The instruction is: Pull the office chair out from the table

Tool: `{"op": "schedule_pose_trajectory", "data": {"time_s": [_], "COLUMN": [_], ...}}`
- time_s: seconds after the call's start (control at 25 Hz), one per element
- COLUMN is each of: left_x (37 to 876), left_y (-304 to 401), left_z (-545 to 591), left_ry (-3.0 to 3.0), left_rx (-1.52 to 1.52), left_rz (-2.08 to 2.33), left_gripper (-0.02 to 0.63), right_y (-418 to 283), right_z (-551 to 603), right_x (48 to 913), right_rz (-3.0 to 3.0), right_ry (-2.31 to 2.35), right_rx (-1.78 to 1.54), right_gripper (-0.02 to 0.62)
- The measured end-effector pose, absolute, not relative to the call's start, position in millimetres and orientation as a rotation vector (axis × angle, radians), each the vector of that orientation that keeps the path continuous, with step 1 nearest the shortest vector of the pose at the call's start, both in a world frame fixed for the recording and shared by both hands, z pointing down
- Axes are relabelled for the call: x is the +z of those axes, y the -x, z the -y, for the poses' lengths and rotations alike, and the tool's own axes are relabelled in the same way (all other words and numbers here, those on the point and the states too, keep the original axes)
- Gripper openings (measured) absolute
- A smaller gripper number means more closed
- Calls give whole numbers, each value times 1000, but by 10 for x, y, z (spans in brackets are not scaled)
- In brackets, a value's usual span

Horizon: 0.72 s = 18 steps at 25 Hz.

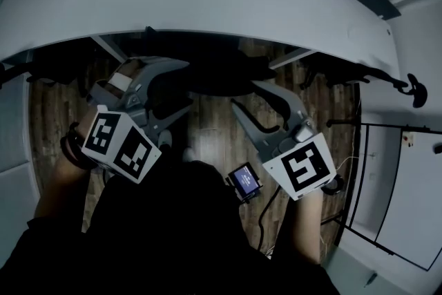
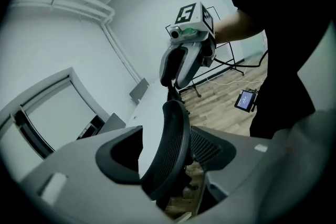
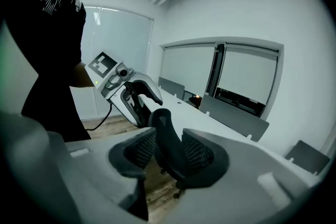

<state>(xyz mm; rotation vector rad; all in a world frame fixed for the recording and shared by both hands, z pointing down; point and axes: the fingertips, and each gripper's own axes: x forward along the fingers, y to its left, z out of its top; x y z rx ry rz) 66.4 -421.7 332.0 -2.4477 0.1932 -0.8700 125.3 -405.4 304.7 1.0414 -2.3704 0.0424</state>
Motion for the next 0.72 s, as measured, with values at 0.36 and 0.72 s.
{"op": "schedule_pose_trajectory", "data": {"time_s": [0.36, 0.72], "left_x": [3655, 3970], "left_y": [-665, -672], "left_z": [4331, 4474], "left_ry": [2317, 2220], "left_rx": [-973, -1052], "left_rz": [-108, -57], "left_gripper": [357, 411], "right_y": [-1138, -1090], "right_z": [4132, 4275], "right_x": [3370, 3765], "right_rz": [2233, 2112], "right_ry": [-919, -831], "right_rx": [-21, -78], "right_gripper": [276, 351]}}
